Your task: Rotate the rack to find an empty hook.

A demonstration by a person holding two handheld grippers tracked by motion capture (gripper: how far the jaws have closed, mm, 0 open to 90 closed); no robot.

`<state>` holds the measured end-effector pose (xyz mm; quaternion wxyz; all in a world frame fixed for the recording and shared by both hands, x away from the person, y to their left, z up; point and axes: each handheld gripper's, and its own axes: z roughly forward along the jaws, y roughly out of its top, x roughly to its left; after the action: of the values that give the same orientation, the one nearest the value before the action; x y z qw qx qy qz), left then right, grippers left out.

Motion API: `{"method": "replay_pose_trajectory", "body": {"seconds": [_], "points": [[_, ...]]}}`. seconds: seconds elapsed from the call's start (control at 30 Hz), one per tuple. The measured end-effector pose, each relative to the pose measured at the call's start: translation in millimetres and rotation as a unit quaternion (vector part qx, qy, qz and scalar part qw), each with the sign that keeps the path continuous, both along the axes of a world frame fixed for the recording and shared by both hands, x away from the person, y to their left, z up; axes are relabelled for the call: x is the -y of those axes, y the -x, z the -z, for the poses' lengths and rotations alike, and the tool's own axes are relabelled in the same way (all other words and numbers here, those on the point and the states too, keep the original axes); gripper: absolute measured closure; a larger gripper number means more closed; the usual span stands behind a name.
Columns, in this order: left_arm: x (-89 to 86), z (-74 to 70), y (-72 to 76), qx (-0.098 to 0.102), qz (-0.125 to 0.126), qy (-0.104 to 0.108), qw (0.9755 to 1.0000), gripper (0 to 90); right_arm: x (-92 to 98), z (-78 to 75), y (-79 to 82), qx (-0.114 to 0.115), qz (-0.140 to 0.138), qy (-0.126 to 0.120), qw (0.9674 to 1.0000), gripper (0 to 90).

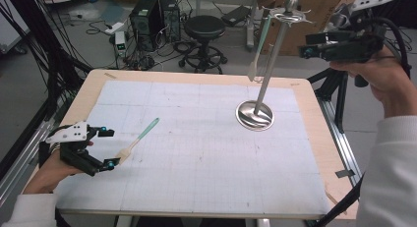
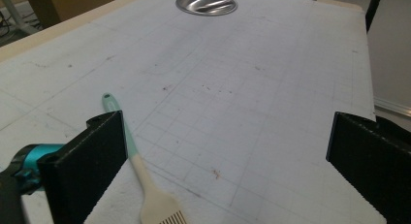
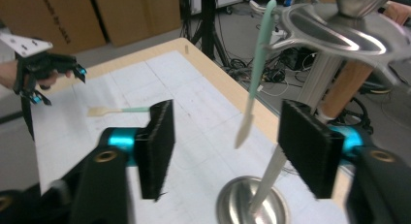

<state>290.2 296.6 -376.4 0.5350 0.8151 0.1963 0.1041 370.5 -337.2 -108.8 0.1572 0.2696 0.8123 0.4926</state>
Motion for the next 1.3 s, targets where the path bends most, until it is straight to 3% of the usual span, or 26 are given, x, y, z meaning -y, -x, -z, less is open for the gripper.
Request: {"method": "replay_pose_trajectory", "body": {"seconds": [0.07,0.17,0.47,0.53,0.73,0.9,1.0,1.3], "points": [[-0.3,0.1,-0.1,-0.001,-0.001,0.0,1.0,1.7,-0.5,2.6,8.7,-0.005,0.007,-0.003,1.0,13.2],[-0.1,-0.4,1.0,-0.001,-0.001,0.002,1.0,1.7,-2.8,9.4,25.1,-0.005,0.003,0.004,1.0,0.2],[-1.0,-1.7,2.4,0.002,0.003,0.008,1.0,1.7,-10.9,41.0,60.6,0.0,-0.003,0.015,0.9999,0.2],[-0.7,-1.5,2.1,0.003,0.003,0.006,1.0,1.7,-14.1,48.0,67.4,0.011,-0.004,0.02,0.9997,0.2],[2.4,-0.6,2.7,0.003,0.006,0.0,1.0,1.7,-23.4,73.3,83.8,0.022,-0.018,0.01,0.9995,0.2],[4.3,-2.6,5.0,0.004,0.007,0.002,1.0,1.7,-29.5,100.3,87.0,0.025,0.0,0.01,0.9996,0.2],[4.7,-3.7,6.3,0.007,0.009,0.001,0.9999,1.7,-31.8,118.4,85.4,0.02,-0.011,-0.009,0.9997,0.2],[4.9,-3.1,5.1,0.006,0.009,-0.003,0.9999,1.6,-47.7,170.9,74.5,0.012,-0.019,-0.027,0.9994,0.2]]}}
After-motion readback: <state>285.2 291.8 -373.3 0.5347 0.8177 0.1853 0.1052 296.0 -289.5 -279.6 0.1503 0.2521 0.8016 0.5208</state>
